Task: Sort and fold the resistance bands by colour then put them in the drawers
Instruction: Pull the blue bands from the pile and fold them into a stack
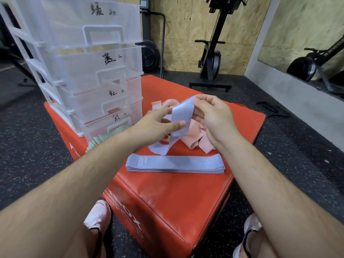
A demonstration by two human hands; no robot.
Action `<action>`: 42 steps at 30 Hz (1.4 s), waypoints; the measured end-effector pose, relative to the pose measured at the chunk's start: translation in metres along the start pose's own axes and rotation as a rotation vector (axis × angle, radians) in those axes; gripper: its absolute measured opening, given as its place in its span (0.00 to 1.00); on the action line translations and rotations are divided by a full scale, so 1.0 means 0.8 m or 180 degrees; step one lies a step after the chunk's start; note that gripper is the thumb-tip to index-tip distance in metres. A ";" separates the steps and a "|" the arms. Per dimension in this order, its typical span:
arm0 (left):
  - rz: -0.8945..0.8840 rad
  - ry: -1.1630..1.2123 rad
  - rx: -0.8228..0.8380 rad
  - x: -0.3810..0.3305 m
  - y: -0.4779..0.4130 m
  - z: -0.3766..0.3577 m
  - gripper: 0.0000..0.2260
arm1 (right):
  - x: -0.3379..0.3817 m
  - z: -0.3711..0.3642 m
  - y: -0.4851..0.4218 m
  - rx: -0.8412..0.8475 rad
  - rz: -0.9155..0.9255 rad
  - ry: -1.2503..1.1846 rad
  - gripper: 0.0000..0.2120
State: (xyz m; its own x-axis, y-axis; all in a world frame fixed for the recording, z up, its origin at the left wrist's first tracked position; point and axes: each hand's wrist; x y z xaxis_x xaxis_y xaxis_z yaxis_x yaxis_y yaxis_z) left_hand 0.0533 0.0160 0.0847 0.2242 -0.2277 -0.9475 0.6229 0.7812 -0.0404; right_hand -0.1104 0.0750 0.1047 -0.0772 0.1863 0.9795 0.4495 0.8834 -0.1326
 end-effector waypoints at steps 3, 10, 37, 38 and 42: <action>0.0063 0.0039 -0.0152 0.007 -0.004 0.003 0.20 | -0.001 0.005 -0.009 -0.0181 -0.0164 -0.0174 0.06; -0.0414 0.0689 -0.0862 0.003 -0.012 0.006 0.15 | -0.010 0.014 -0.001 0.0654 0.0046 0.1004 0.31; -0.0903 -0.0250 -0.1115 -0.006 -0.002 0.008 0.07 | -0.050 -0.010 -0.005 0.1062 0.0623 0.1854 0.07; -0.0963 -0.0203 -0.1162 -0.006 -0.003 0.009 0.06 | -0.053 -0.012 -0.006 0.1054 0.0603 0.1883 0.06; -0.0971 0.0467 -0.1363 -0.009 -0.005 0.019 0.06 | -0.062 -0.013 -0.010 0.1085 0.0470 0.1917 0.09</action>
State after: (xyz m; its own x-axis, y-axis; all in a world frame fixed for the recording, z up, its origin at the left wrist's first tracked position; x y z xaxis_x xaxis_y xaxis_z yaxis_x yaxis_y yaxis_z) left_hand 0.0607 0.0054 0.0965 -0.0448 -0.4216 -0.9057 0.2755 0.8662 -0.4169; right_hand -0.1007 0.0541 0.0587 0.5131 0.1311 0.8482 0.1060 0.9710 -0.2141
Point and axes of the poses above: each hand's wrist, its own y-axis away from the middle knuckle, its own z-axis out of the back of the hand, x = y × z, and after that the axes turned 4 degrees about y, right-handed
